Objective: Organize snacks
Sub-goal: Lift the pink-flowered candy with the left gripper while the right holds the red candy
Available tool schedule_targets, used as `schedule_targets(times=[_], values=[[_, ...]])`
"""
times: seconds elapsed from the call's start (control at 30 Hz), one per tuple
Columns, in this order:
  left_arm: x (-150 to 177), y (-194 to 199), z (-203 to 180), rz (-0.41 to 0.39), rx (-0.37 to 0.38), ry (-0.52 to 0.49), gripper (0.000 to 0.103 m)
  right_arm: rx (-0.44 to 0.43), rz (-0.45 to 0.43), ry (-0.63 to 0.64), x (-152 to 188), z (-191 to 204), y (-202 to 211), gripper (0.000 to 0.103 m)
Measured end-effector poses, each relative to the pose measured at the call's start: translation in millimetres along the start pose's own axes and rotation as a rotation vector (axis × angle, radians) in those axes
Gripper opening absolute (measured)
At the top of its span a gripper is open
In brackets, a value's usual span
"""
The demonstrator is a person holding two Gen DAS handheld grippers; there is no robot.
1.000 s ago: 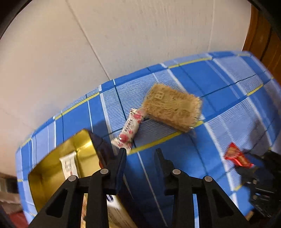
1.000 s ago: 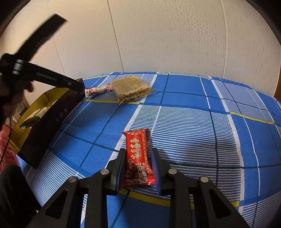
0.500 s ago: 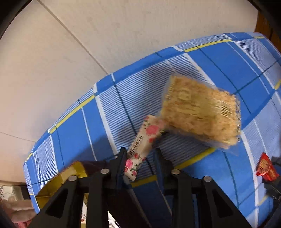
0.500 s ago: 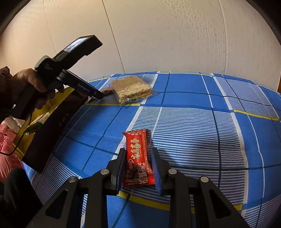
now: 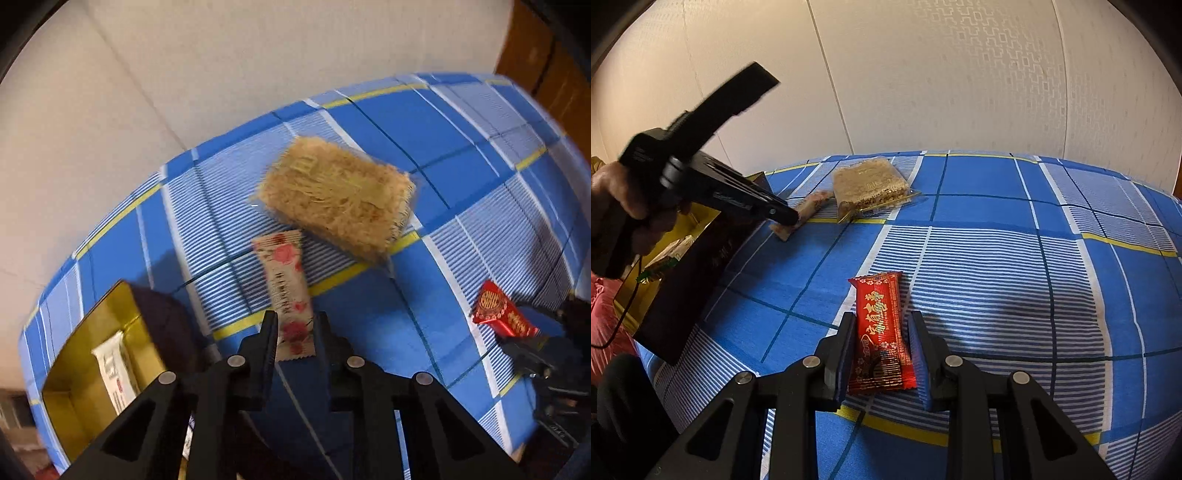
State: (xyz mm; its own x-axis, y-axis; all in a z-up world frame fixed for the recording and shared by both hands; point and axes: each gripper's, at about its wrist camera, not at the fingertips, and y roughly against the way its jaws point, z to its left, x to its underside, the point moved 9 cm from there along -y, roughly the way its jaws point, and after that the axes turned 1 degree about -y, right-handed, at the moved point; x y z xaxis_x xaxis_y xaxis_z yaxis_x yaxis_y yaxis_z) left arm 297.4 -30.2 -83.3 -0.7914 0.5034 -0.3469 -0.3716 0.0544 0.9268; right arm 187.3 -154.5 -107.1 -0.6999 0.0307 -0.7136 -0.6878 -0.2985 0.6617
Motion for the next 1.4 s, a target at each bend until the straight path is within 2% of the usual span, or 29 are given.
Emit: schedule_targets(times=[0.07,0.17,0.27,0.3,0.33,0.47,0.5,0.53,0.57,0.67,0.87,1.07,1.27,1.4], values=[[3,5,7,-0.005,0.023,0.052,0.020,0.007,0.000,0.008,1,1,1,0.029],[1,11,8,-0.020,0.029,0.069,0.024,0.000,0.000,0.001,1,1,1,0.029],[-5,8,8,-0.026,0.033,0.076,0.039,0.005,0.000,0.005,0,1,0,0.029],[-6,4,9,-0.020,0.019,0.076,0.050,0.004,0.001,0.005,0,1,0,0.029],[-10,-5,6,-0.014,0.007,0.077,0.055,0.002,0.001,0.003,0,0,1,0.029],[-17,-30,8,0.020,-0.027,0.091,0.054,-0.005,0.000,-0.001,0,0,0,0.029],[-18,-32,9,0.012,-0.031,0.107,0.047,-0.012,0.000,-0.009,0,0,0,0.029],[-22,-33,8,0.001,-0.015,0.121,0.025,-0.015,0.000,-0.013,-1,-1,0,0.029],[-22,-34,6,0.004,0.013,0.133,0.023,-0.016,-0.001,-0.013,-1,-1,0,0.029],[-21,-32,-2,-0.007,-0.020,0.100,0.020,-0.021,-0.001,-0.017,-1,-1,0,0.029],[-2,-23,-18,-0.001,-0.043,0.128,0.020,-0.020,0.001,-0.017,-1,-1,0,0.029],[28,-7,-51,-0.003,-0.075,0.099,0.019,-0.007,0.002,-0.009,-1,-1,0,0.029],[72,12,-80,-0.106,-0.070,0.134,0.020,0.035,0.001,-0.011,3,-6,6,0.029],[96,21,-87,-0.174,-0.006,0.225,0.020,0.042,0.003,-0.027,6,-13,10,0.029]])
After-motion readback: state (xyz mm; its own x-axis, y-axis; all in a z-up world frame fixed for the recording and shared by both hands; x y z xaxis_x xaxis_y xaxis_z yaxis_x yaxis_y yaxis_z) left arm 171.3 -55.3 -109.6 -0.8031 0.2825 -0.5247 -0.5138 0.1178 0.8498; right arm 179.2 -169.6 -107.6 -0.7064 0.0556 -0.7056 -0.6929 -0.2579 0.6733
